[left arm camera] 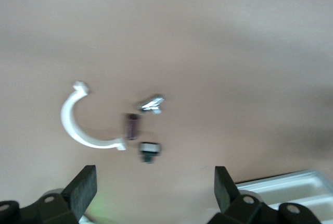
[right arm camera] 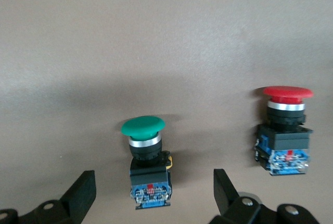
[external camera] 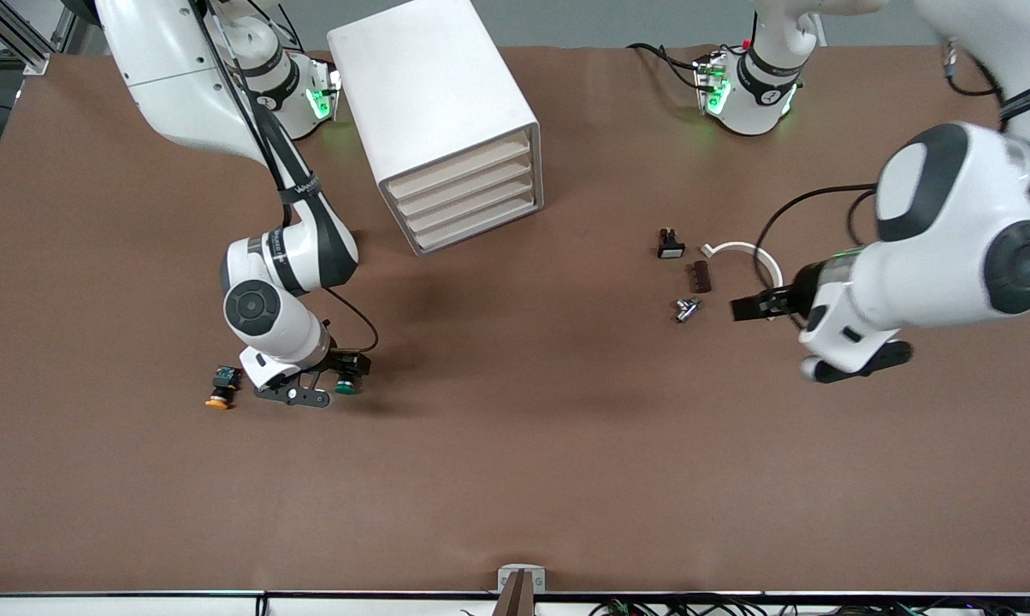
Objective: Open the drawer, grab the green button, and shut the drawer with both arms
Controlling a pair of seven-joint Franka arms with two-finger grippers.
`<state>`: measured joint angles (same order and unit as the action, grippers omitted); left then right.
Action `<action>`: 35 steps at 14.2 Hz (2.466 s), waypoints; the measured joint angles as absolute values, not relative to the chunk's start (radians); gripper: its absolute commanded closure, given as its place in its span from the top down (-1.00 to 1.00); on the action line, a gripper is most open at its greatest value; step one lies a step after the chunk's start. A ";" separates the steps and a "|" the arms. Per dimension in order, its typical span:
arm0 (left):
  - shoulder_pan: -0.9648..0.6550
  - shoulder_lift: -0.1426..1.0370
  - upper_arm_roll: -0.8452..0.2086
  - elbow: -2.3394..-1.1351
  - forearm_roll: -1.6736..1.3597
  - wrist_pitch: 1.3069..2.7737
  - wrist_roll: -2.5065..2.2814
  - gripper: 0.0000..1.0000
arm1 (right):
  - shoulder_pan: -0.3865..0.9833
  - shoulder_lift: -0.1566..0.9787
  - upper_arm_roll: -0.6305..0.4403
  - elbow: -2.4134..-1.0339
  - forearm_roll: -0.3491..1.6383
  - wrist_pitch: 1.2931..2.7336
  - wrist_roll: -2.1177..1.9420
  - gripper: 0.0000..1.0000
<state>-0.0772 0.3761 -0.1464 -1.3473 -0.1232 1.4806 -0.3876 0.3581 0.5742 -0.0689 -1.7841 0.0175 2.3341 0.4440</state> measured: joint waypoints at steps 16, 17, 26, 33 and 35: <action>-0.025 -0.050 0.001 -1.825 -0.056 1.806 -0.037 0.99 | 0.321 0.571 -0.076 -1.709 0.018 2.310 0.395 1.00; -0.025 -0.056 0.003 -1.804 -0.056 1.806 -0.036 0.99 | 0.321 0.571 -0.075 -1.708 0.018 2.309 0.395 1.00; -0.026 -0.062 0.005 -1.612 -0.056 1.669 -0.036 0.99 | 0.343 0.571 -0.066 -1.699 0.017 2.307 0.387 1.00; -0.027 -0.034 0.005 -1.612 -0.056 1.665 -0.036 0.99 | 0.345 0.571 -0.065 -1.698 0.017 2.291 0.384 1.00; -0.027 -0.034 0.005 -1.612 -0.056 1.665 -0.036 0.99 | 0.345 0.571 -0.065 -1.697 0.017 2.287 0.383 1.00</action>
<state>-0.0266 -0.0335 0.0047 -1.6116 -0.0562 1.6651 -0.0361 0.3450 0.5709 -0.0653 -1.6973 0.0169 2.2874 0.3834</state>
